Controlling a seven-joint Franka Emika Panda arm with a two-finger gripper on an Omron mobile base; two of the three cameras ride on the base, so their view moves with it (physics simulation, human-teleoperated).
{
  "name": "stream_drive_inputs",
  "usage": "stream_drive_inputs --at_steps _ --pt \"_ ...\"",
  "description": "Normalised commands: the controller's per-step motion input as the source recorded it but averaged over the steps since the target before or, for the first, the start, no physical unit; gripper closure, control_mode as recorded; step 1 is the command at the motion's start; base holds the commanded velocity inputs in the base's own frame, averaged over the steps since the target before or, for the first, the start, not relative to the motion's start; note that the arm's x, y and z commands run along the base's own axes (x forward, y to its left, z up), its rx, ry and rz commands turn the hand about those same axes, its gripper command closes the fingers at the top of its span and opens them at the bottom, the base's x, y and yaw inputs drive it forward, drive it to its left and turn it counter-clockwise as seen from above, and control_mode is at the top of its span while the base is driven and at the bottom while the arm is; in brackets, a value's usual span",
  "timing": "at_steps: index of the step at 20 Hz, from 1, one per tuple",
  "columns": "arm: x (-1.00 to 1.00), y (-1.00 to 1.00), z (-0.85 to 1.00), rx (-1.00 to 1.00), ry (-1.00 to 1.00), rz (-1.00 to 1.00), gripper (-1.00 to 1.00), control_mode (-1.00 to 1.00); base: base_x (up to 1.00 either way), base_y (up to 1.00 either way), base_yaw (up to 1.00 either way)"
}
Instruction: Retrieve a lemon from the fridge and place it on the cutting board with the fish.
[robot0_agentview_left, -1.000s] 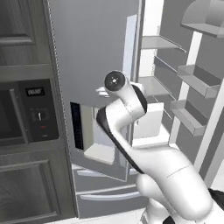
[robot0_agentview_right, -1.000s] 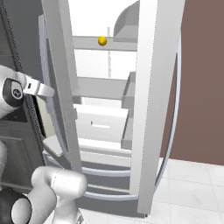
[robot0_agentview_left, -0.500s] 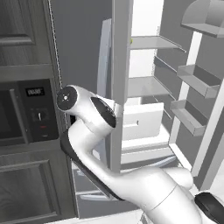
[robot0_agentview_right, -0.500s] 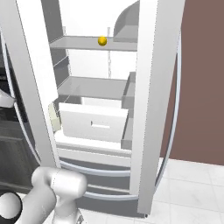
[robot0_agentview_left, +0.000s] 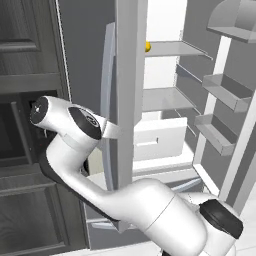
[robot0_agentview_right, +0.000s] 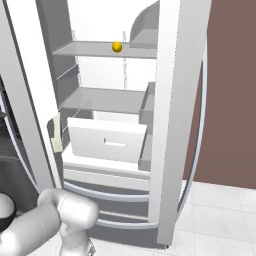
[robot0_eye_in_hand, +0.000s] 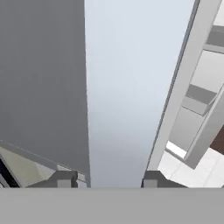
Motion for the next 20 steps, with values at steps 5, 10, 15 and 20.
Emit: stream_drive_inputs --at_steps 5,10,15,20 --pt "0.0 0.22 0.0 0.0 0.0 -0.05 -1.0 -1.0 0.0 0.0 0.0" --pt "0.0 0.07 -0.17 0.0 0.0 -0.01 -1.0 -1.0 0.0 0.0 0.0" --pt "-0.25 0.0 -0.59 -0.01 0.0 0.0 -1.0 -1.0 0.0 0.0 0.0" --pt "-0.97 -0.71 -0.27 -0.01 0.0 0.0 -1.0 -1.0 0.0 0.0 0.0"
